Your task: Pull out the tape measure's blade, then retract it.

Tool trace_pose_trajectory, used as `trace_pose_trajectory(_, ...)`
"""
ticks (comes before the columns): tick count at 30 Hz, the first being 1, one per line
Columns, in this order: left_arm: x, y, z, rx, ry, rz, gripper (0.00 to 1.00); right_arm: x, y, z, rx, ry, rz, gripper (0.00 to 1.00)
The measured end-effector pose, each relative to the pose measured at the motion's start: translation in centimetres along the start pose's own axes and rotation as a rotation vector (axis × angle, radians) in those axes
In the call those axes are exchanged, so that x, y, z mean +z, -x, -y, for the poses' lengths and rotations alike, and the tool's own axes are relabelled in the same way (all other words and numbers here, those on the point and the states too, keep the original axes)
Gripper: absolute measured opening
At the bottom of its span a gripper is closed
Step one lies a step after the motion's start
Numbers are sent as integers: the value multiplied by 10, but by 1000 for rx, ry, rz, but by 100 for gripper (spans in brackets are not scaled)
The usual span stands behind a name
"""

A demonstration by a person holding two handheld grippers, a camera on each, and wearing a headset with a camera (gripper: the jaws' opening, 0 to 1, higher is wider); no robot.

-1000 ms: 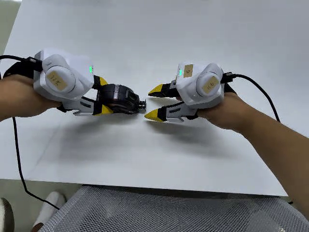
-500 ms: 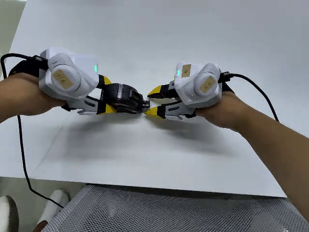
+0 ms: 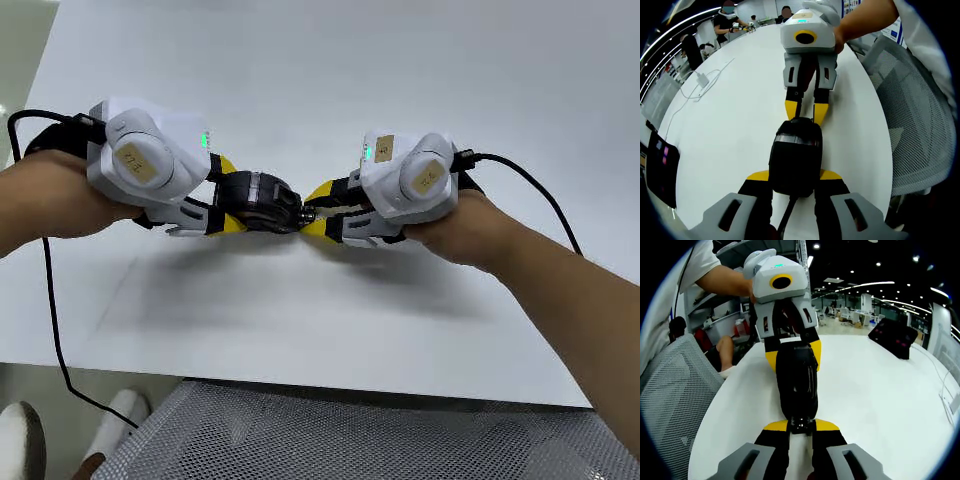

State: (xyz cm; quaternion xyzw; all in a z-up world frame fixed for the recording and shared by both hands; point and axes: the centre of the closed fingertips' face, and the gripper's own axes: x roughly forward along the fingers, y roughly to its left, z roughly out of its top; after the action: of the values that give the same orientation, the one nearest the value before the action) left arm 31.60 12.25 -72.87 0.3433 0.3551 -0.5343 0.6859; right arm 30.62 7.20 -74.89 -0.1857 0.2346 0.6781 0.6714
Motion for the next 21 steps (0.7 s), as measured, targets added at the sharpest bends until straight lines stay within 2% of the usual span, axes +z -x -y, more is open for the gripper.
trace_pose_trajectory(9,0,0,0,1,1,-3,26,0,-1,0,7,-12,5,12)
trace_pose_trajectory(11,0,0,0,2,1,-3,26,0,0,0,6,13,-5,11)
trace_pose_trajectory(21,-1,0,0,0,-7,-11,26,-2,0,2,-4,21,-12,10)
